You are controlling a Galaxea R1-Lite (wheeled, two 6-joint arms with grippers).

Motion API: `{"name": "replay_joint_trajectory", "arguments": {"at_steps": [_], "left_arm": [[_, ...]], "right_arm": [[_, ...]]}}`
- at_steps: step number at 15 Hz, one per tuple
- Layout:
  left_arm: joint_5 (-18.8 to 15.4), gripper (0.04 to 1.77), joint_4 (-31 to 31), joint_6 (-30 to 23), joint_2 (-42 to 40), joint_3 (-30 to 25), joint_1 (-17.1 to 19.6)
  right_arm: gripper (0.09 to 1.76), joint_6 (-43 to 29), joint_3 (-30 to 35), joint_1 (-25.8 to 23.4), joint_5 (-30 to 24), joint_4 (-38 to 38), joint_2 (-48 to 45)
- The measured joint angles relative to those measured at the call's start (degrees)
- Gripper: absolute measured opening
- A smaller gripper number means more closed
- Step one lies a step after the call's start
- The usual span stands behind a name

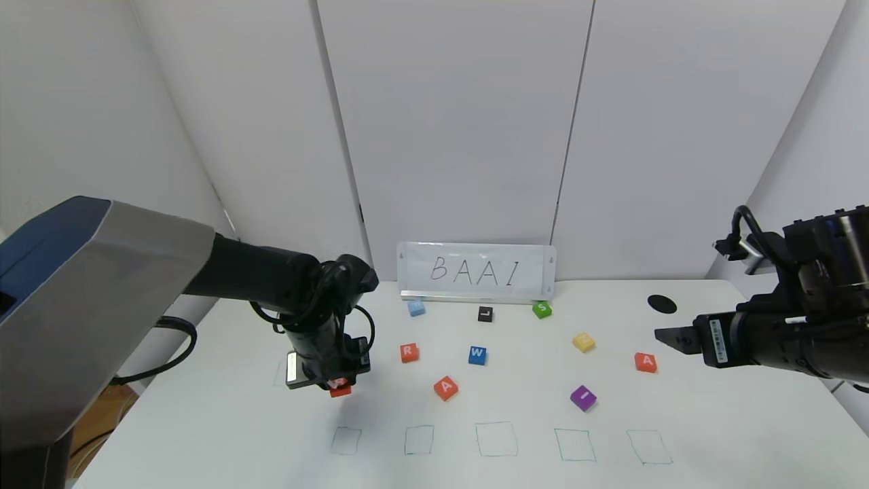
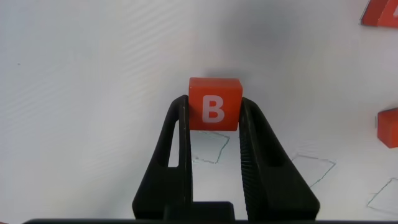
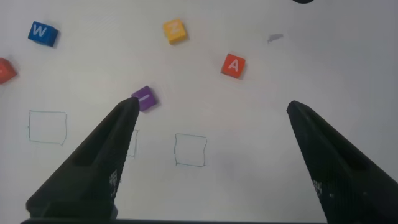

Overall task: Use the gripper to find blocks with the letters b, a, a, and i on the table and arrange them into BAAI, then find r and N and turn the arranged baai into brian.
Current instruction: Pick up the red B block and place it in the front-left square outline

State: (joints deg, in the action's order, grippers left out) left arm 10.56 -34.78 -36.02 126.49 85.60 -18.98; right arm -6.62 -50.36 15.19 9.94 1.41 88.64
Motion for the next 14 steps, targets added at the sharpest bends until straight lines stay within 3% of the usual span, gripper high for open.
{"name": "replay_joint_trajectory", "arguments": {"at_steps": [7,10,14], "left_arm": [[0.3,0.50,13.2,11.9,-4.9,-14.9,-0.9],[0.2,0.50,18.1,13.2,-5.9,-19.9,-1.9],[-0.2,0.50,19.3,13.1,-6.5,-23.0,-3.1]], "right_arm": [[1.71,0.0,0.2,0.3,0.1,0.0,0.2],[1.71,0.0,0.3,0.4,0.1,0.0,0.3],[1.71,0.0,0.4,0.5,0.1,0.0,0.4]]}}
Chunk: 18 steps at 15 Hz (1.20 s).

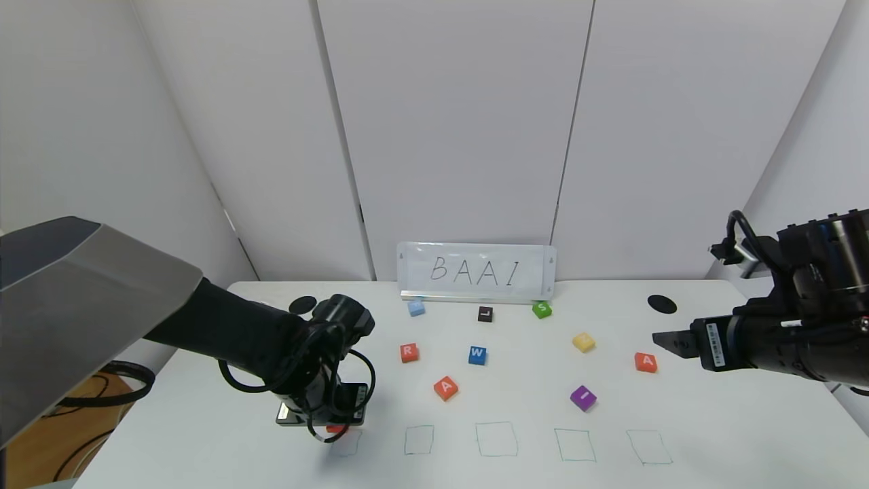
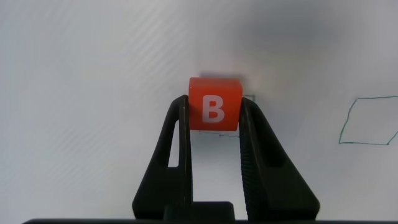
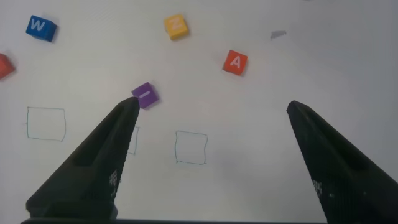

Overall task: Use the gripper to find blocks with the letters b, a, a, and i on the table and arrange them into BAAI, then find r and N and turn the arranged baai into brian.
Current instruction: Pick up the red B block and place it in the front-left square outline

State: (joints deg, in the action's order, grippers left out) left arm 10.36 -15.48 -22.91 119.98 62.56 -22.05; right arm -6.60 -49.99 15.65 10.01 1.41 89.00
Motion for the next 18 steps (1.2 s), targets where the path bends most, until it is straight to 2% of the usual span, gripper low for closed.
{"name": "replay_joint_trajectory", "arguments": {"at_steps": [13,18], "left_arm": [[-1.3,0.50,0.3,-0.6,1.1,-2.0,-1.0],[-3.3,0.50,0.3,-2.0,1.1,-2.4,-1.3]], "right_arm": [[1.71,0.0,0.0,0.0,0.2,0.0,0.0],[1.71,0.0,0.0,0.1,0.2,0.0,0.1]]}}
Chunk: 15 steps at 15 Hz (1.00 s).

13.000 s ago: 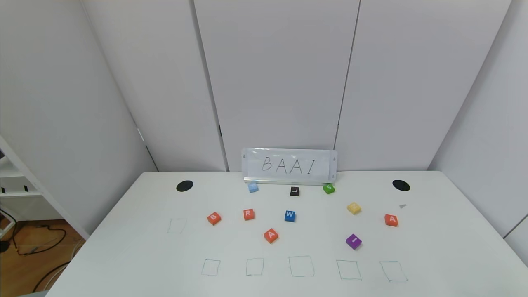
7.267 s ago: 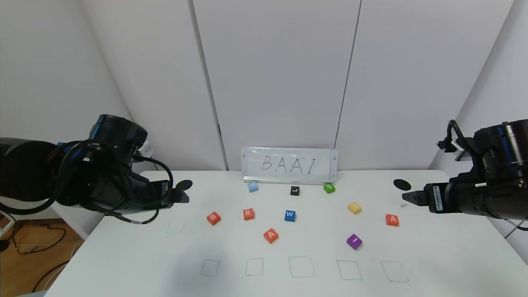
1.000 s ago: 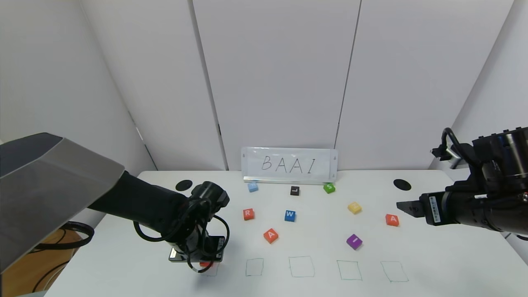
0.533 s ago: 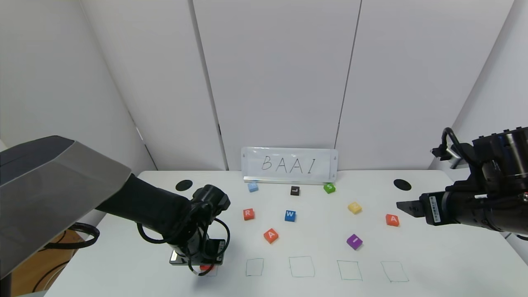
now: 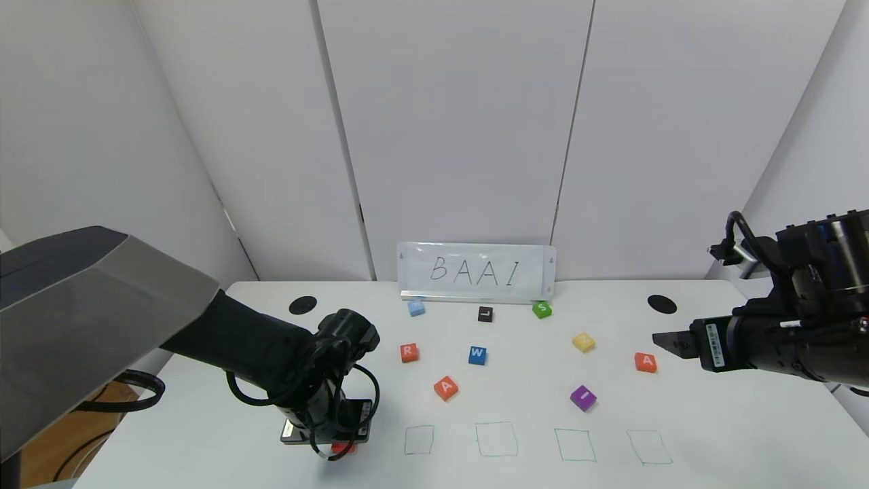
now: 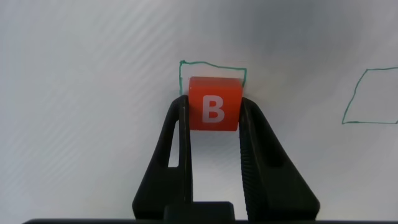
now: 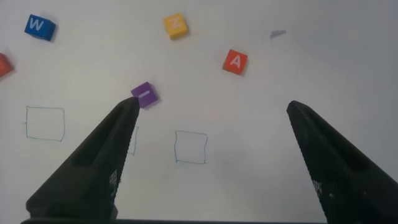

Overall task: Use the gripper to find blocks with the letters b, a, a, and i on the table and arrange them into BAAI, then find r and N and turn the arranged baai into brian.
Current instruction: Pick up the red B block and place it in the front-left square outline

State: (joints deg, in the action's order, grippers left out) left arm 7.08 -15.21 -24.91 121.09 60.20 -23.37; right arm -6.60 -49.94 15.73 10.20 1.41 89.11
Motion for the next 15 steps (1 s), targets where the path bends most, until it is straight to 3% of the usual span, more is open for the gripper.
{"name": "replay_joint_trajectory", "arguments": {"at_steps": [8,15], "left_arm": [[0.8,0.50,0.1,0.1,0.7,-0.1,-0.2],[0.7,1.19,0.0,0.1,0.4,0.1,-0.8]], "right_arm": [[1.71,0.0,0.0,0.0,0.0,0.0,0.3],[1.71,0.0,0.0,0.0,0.0,0.0,0.4]]}}
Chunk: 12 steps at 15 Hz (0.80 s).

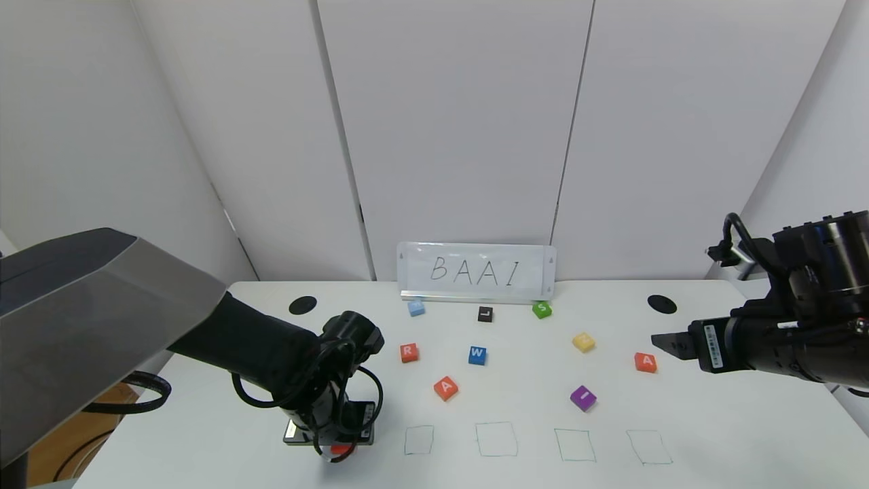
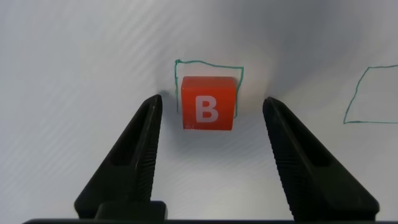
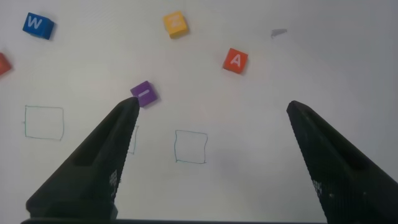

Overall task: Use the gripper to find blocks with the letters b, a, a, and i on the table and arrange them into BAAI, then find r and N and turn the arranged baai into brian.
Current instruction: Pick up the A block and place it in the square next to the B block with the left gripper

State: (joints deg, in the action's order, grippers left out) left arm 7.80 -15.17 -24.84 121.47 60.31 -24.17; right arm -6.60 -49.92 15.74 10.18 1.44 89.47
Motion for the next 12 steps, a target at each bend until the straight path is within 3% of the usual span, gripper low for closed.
{"name": "replay_joint_trajectory", "arguments": {"at_steps": [6,10,12], "left_arm": [[0.3,1.47,-0.3,-2.4,-4.0,1.4,-2.8],[0.6,1.56,-0.8,-5.5,-5.4,4.5,-5.0],[2.5,1.60,-1.1,-7.3,-5.2,7.2,-5.4]], "right_arm": [[1.71,0.0,0.3,0.7,0.2,-0.1,-0.2],[1.71,0.0,0.8,1.3,1.0,-0.9,-0.2],[1.71,0.0,0.8,1.1,0.9,-1.4,-0.4]]}}
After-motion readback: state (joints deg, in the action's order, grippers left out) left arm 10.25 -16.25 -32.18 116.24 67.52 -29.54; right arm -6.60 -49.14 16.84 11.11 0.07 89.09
